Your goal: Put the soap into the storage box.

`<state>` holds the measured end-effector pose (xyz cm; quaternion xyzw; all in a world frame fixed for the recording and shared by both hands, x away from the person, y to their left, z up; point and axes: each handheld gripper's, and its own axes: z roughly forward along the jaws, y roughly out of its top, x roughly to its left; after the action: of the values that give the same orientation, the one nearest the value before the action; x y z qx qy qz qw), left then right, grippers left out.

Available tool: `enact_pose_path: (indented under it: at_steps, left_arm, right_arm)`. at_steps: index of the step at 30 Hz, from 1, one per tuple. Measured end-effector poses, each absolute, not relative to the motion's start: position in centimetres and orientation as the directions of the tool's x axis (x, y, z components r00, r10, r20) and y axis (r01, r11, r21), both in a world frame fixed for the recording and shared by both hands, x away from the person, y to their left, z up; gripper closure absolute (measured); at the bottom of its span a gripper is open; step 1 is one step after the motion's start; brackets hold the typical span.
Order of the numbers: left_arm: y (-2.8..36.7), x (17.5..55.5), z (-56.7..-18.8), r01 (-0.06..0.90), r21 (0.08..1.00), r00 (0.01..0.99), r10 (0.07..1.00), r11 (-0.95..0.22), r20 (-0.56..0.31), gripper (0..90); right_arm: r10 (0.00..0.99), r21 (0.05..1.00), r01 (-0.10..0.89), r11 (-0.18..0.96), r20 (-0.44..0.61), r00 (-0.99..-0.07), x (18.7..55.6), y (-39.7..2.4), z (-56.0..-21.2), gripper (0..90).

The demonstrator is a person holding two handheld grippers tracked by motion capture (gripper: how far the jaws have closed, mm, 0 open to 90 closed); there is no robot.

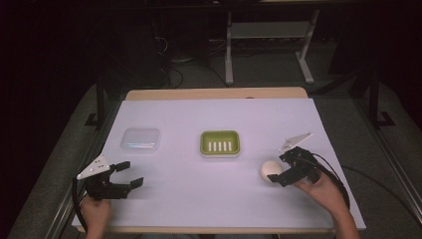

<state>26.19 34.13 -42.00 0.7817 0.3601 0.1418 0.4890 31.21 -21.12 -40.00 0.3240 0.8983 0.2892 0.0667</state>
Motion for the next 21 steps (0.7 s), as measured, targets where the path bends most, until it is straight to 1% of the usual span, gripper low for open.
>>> enact_pose_path:
  at_steps: [7,9,12,21]
  left_arm:
    - [34.1,26.1,-42.0,0.424,0.867,0.701,0.701,-0.263,-0.130,14.5]
    - [34.1,26.2,-42.0,0.424,0.867,0.702,0.700,-0.263,-0.131,14.5]
    - [34.1,26.2,-42.0,0.424,0.867,0.703,0.699,-0.261,-0.133,14.5]
    - [34.0,26.2,-42.0,0.422,0.866,0.707,0.695,-0.266,-0.131,14.5]
  right_arm:
    - [0.628,0.561,0.548,0.620,0.064,-0.776,31.6,-20.6,-40.2,14.4]
    - [0.630,0.559,0.557,0.614,0.078,-0.773,31.7,-20.5,-40.5,14.4]
    - [0.623,0.556,0.546,0.626,0.065,-0.780,31.7,-20.4,-41.0,14.4]
    - [0.641,0.543,0.568,0.619,0.069,-0.764,31.9,-20.0,-41.7,14.5]
